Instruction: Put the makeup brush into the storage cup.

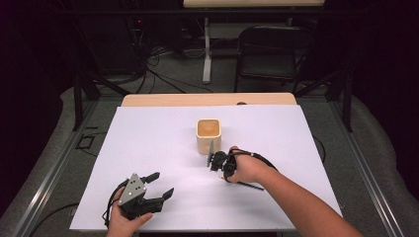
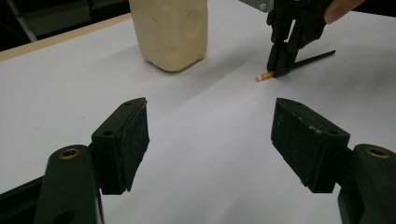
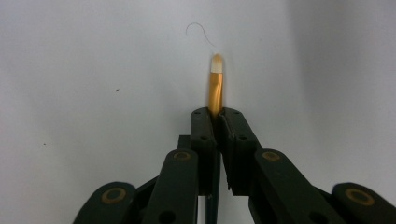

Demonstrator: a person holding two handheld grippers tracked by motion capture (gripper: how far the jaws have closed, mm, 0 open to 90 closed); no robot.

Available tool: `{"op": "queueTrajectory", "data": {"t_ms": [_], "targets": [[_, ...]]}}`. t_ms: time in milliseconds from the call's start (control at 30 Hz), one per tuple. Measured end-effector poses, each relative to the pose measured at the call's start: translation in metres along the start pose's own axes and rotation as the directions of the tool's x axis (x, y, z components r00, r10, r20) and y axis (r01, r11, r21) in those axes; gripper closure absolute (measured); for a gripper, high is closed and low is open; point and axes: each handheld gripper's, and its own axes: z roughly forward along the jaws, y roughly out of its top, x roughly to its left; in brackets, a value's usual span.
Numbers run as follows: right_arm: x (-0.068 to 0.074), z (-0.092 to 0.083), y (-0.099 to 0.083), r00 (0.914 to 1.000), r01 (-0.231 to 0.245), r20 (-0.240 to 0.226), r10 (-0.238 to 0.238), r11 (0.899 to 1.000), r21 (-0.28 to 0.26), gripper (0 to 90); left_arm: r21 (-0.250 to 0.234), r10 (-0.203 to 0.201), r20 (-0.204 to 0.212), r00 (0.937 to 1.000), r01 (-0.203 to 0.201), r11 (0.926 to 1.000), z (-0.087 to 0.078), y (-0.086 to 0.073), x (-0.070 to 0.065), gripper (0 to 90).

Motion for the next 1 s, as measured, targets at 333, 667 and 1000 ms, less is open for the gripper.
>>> {"op": "queueTrajectory", "data": {"t_ms": [333, 667, 1000], "targets": [[0.002, 0.0, 0.002, 0.9999, -0.007, 0.008, 0.007, 1.0, 0.022, 83.9, -0.002, -0.005, -0.001, 1.0, 0.005, 1.0, 0.0, 0.0, 0.001, 27.9], [0.001, -0.001, 0.003, 1.0, 0.006, 0.008, -0.006, 1.0, 0.021, 84.0, -0.005, -0.006, -0.002, 1.0, 0.006, 1.0, 0.0, 0.0, 0.001, 27.9], [0.003, -0.022, 0.004, 0.9999, 0.008, 0.013, -0.008, 1.0, -0.019, 84.0, -0.006, -0.009, -0.002, 1.0, 0.009, 0.9999, 0.0, 0.0, 0.002, 27.9]]}}
